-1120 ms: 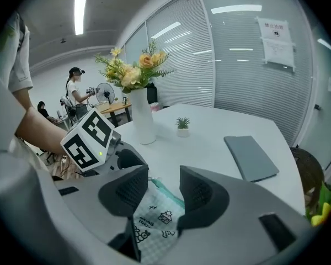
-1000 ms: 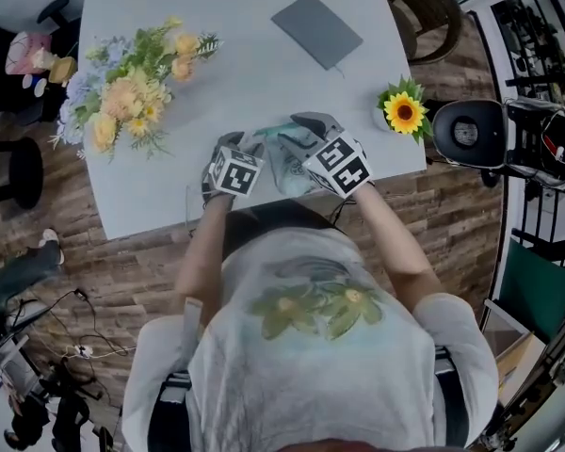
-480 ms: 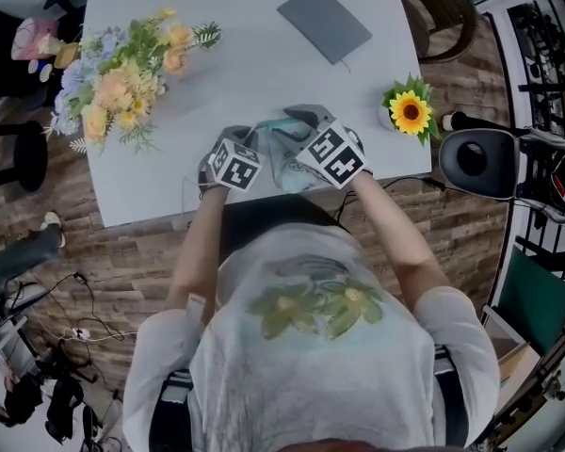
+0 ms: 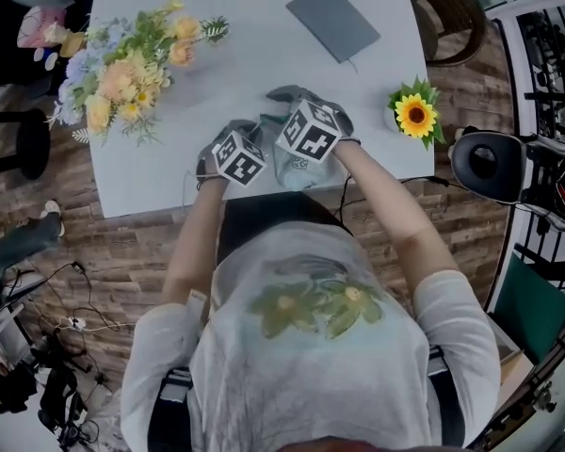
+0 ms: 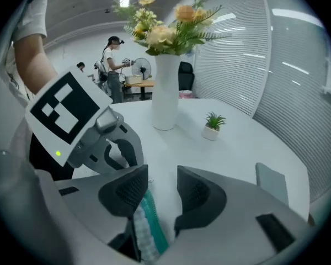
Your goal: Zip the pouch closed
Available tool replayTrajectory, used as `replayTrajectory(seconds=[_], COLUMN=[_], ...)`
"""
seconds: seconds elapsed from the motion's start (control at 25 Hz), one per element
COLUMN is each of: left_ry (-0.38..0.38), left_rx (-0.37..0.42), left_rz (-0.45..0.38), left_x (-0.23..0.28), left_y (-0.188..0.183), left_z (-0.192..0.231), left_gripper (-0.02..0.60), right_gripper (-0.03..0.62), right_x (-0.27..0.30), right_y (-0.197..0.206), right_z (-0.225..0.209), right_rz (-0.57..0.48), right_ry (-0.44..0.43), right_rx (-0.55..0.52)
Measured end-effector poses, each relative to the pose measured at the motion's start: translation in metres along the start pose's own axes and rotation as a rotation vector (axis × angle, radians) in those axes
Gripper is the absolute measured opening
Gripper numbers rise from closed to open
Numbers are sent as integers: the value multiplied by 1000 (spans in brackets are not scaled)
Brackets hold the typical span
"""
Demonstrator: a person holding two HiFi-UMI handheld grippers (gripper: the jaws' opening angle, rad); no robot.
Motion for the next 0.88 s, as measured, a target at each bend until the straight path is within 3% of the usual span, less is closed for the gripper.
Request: replayTrajectory(seconds=[0.32, 0.64, 0.88], left_ry=[74, 125, 182], left_rx=[86, 169, 199], left_rz=[36, 60, 64], left_x=[1, 2, 2], left_y=[-2, -5, -6], left_z=[2, 7, 11], left_gripper=[26, 26, 26], right_gripper=[175, 165, 120], right_x=[43, 55, 58], right_y=[23, 20, 20], right_z=[5, 9, 17], right_rz=[201, 214, 216], right_ry=[-206, -349, -468], right_rx=[-408, -691, -902])
Point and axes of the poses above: the fingertips, and each gripper's own axes: x forward along the fingers, z to its left, y out of its underside, the point moved 8 cm from there along -x, backward along the fingers, and after that the axes turned 8 degrees about -z, right-handed, at the moved point
